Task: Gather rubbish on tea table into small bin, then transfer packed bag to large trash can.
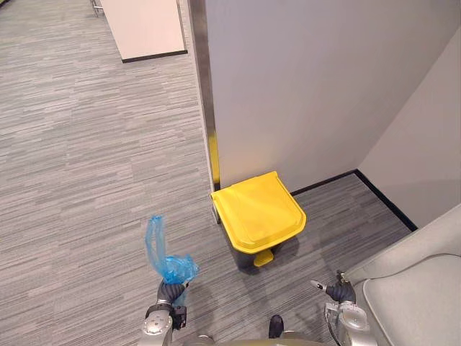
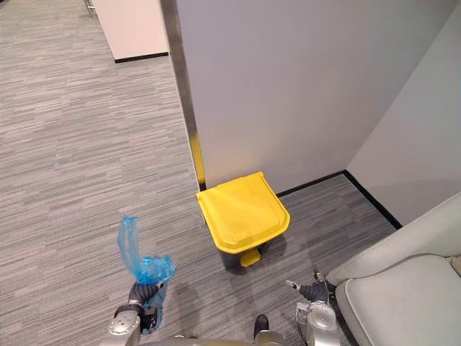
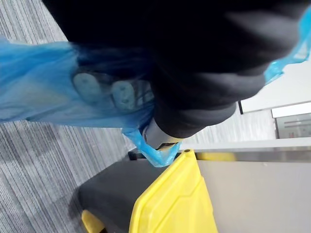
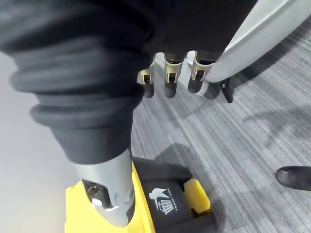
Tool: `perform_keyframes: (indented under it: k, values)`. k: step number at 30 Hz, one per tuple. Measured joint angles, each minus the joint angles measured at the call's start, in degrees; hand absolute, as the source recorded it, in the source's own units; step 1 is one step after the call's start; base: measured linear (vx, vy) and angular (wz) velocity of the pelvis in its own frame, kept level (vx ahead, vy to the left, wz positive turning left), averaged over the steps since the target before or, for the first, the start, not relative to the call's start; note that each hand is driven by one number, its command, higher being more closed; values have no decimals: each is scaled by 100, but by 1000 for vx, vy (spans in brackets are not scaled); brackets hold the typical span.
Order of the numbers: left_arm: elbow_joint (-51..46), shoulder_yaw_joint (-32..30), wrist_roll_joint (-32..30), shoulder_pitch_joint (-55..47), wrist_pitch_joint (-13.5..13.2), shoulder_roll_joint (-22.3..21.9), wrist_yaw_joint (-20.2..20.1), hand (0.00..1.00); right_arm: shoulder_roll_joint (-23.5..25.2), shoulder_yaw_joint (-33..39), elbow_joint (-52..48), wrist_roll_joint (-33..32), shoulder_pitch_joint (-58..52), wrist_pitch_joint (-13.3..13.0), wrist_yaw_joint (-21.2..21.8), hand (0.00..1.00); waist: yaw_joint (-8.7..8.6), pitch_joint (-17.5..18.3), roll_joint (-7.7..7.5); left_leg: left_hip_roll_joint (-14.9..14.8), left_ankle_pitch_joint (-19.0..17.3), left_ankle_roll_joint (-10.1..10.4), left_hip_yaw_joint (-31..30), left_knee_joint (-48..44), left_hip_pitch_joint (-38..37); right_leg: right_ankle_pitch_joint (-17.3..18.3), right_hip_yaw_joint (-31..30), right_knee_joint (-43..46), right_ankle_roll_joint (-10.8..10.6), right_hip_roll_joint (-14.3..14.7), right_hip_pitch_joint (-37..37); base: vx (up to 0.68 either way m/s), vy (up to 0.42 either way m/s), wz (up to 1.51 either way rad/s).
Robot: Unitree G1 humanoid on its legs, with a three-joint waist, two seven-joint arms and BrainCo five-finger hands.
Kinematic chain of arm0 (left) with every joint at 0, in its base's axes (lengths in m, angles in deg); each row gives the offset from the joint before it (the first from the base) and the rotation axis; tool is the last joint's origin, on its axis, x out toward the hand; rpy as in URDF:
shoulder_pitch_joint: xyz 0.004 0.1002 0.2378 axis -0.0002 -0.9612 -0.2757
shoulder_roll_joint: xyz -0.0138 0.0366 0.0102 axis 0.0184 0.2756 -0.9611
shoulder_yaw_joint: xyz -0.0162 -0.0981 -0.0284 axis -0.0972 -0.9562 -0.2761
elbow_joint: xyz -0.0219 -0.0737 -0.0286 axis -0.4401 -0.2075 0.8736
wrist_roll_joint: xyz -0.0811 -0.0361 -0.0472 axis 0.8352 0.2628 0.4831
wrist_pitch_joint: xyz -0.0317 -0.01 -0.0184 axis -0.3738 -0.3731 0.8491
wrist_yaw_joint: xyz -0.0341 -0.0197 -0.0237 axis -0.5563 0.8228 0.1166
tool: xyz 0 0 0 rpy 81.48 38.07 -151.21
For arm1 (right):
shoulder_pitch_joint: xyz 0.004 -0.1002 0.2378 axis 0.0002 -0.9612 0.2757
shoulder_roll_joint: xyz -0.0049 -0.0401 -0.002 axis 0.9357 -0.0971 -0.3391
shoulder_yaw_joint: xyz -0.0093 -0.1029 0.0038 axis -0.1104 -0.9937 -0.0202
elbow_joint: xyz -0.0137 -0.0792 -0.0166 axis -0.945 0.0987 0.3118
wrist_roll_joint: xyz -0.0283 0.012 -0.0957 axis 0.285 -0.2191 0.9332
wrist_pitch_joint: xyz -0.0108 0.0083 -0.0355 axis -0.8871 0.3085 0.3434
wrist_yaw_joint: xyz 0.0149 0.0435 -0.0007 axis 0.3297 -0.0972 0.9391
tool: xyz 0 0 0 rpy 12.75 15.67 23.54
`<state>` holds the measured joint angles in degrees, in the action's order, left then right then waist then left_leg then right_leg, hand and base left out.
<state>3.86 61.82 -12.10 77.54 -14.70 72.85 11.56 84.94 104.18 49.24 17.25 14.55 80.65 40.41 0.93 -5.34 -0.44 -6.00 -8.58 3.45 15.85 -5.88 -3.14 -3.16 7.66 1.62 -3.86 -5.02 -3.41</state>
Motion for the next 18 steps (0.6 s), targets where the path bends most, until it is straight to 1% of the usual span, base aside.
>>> perform_keyframes:
  k: [3,7,9,12,13,14,15,16,17,18]
  values:
    - [0,4,0,-3,0,-2,7,100,-7,1,-1,0,-19,0,-3,0,0,-1,-5,1,-1,0,-14,1,66,1,-61,-132,-1,7,-5,5,7,-2]
    - [-1,-8,1,-38,0,-13,5,100,-5,-1,-2,0,-8,0,-4,0,0,-13,-27,0,-43,4,45,-27,57,-12,-286,-136,-18,95,-14,80,18,-8]
    - [-7,-43,3,-53,0,-18,4,100,-11,-2,-13,0,56,0,-5,0,36,-18,-28,-8,-144,-15,178,-142,64,-64,-456,-68,-57,135,-94,153,53,-34]
    - [-64,-200,8,-86,0,-23,2,100,-18,-5,-57,0,244,0,-23,0,22,-72,41,-115,-426,-67,340,-572,83,-76,-683,-28,-53,231,-126,137,49,-45]
    - [-147,-214,8,-84,0,-24,1,100,-33,-7,-95,0,306,0,-44,0,28,-87,61,-147,-519,-70,340,-712,129,-22,-726,99,-62,230,-182,94,71,-33]
    - [-330,-213,11,-101,-1,-38,0,100,-53,-5,-212,-1,343,1,-96,0,20,-157,87,-201,-647,-70,341,-913,169,91,-766,378,-57,229,-266,89,79,-23]
    - [-480,-213,11,-83,-2,-37,0,100,-55,0,-312,-3,343,-1,-113,0,16,-240,69,-218,-720,-91,338,-1067,166,233,-776,677,-62,219,-352,62,90,-12]
    - [-668,-213,11,-76,-5,-38,0,100,-67,5,-446,-4,337,2,-114,0,9,-324,57,-256,-839,-94,339,-1248,155,444,-772,1210,-96,192,-521,46,62,-6]
    - [-802,-213,11,-75,-6,-35,1,100,-86,18,-573,-19,330,3,-129,0,-7,-382,62,-294,-982,-145,352,-1386,97,595,-712,1855,-134,156,-732,35,68,-1]
    - [-875,-213,12,-64,-5,-29,3,100,-83,43,-668,-63,331,8,-135,0,-9,-452,62,-303,-1071,-187,349,-1420,13,622,-579,2366,-175,93,-887,51,66,7]
